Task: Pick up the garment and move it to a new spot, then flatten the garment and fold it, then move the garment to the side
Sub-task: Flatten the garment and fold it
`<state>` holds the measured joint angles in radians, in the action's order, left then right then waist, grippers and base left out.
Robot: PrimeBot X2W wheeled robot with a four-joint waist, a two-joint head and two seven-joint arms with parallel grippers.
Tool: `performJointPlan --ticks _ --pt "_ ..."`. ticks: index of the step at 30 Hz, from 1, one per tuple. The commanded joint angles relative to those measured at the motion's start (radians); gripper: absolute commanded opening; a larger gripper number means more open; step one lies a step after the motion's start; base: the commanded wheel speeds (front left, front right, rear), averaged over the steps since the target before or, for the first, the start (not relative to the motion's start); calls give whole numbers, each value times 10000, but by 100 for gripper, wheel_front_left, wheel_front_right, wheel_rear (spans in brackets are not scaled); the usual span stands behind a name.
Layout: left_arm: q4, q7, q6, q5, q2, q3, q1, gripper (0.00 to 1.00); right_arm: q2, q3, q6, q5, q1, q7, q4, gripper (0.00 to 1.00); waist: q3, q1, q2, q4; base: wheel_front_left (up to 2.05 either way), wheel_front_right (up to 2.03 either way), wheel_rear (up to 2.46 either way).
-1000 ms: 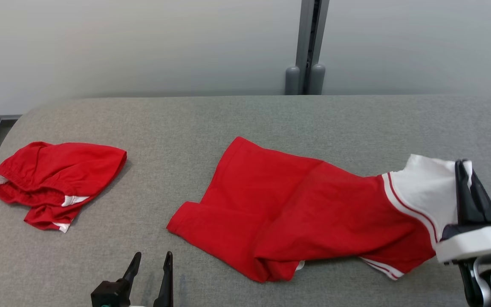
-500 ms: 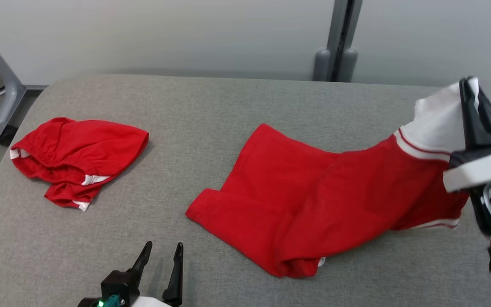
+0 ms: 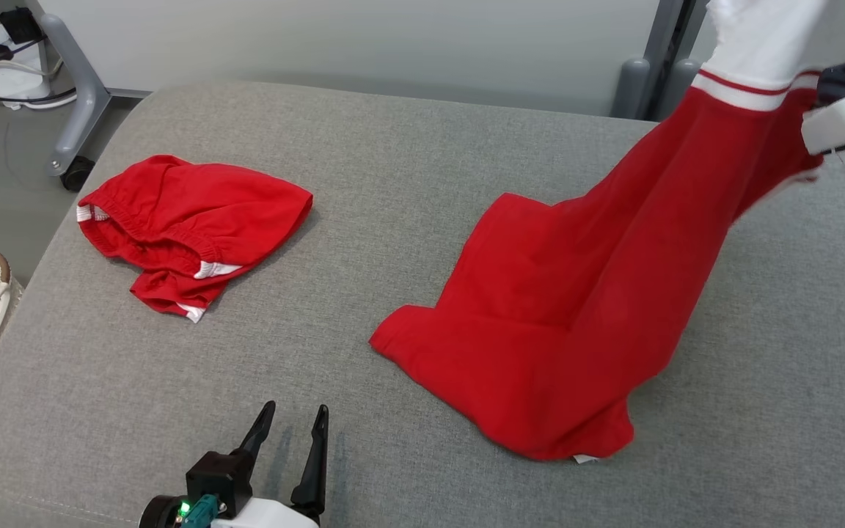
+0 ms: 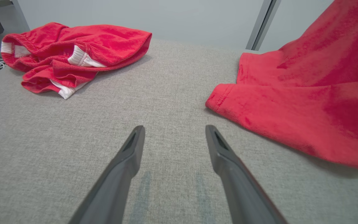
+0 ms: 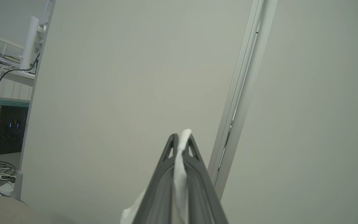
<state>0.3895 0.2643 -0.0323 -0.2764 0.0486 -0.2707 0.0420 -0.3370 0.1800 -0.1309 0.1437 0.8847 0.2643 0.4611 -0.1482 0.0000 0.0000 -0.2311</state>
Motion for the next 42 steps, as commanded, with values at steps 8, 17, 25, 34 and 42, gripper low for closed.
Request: performJointPlan --ticks 8,17,25,34,42 --pt "34 2 37 105 35 109 -117 100 -7 55 3 258 1878 1 -601 0 566 0 0 229 0 0 0" --pt "110 2 94 50 34 139 -510 100 -250 1227 3 1046 2196 1 -966 0 1287 0 0 813 0 0 0" --pt "69 2 58 -200 42 -369 -302 100 -246 2065 3 1371 2929 0 -361 0 991 0 0 263 0 0 0" --pt "230 2 35 -70 32 -164 -564 100 336 1965 3 1978 3618 0 -932 0 875 0 0 -269 0 0 0" --pt "118 2 59 -237 36 -435 -154 100 -494 802 3 813 2853 -448 1948 0 280 0 0 -582 0 0 0"
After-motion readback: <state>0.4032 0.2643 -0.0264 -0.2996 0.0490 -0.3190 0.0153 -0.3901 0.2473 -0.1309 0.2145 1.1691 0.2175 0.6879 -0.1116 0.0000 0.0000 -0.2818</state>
